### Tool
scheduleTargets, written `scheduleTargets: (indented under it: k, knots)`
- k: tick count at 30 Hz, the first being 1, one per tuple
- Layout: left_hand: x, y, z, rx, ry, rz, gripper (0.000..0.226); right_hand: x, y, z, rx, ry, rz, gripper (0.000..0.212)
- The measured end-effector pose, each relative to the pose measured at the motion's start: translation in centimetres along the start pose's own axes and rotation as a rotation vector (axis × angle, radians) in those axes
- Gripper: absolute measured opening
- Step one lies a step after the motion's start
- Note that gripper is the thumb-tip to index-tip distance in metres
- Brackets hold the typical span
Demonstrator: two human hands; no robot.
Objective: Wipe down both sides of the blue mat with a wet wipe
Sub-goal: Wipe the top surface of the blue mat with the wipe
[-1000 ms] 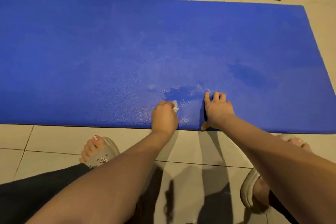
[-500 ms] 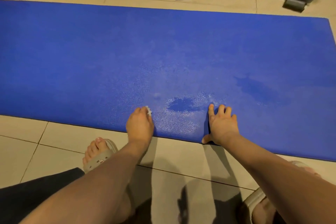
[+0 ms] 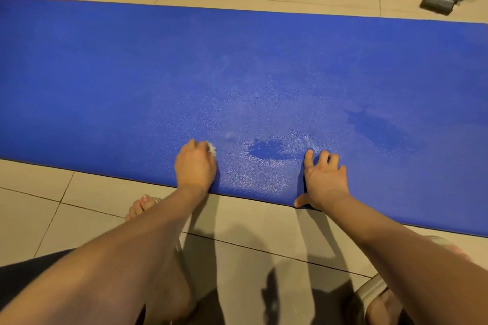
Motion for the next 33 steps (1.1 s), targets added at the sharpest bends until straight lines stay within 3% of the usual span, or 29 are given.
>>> scheduleTargets:
  k: [5, 8, 11, 15, 20, 24, 29, 33]
  knots:
    - [2.2, -0.2, 2.9, -0.136, -0.198, -0.046, 0.016, -0.2, 0.1, -0.3, 0.013, -0.008, -0.028, 0.145]
    - [5.3, -1.8, 8.9, -0.047, -0.258, -0.161, 0.019, -0.3, 0.3, -0.5, 0.025, -0.015, -0.053, 0.147]
    - [7.1, -3.8, 14.1, 0.168, -0.217, -0.297, 0.023, -0.1, 0.4, -0.6, 0.027, -0.021, -0.061, 0.146]
    - [5.8, -2.8, 12.6, 0.343, -0.044, -0.283, 0.025, 0.0, 0.4, -0.4, 0.017, -0.029, -0.042, 0.145]
    - [2.1, 1.7, 2.2, 0.033, 0.021, -0.029, 0.020, 0.1, 0.5, -0.4, 0.017, -0.024, -0.038, 0.146]
    - [3.4, 0.7, 3.9, -0.095, -0.114, -0.026, 0.024, 0.1, 0.7, -0.8, 0.035, -0.025, -0.067, 0.149]
    - [7.3, -3.2, 12.2, 0.083, -0.220, -0.163, 0.025, 0.2, 0.8, -0.8, 0.037, -0.029, -0.074, 0.148]
    - [6.7, -3.0, 13.7, 0.337, -0.075, -0.221, 0.026, 0.2, 0.8, -0.7, 0.029, -0.021, -0.058, 0.147]
Point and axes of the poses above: each hand's wrist, its own y-axis towards the middle knuckle, its own x-axis out of the palm, z = x × y, the point moved 6 cm from there along y, towards the middle knuckle, and after that the axes turned 4 degrees about -y, right-handed, at the moved point
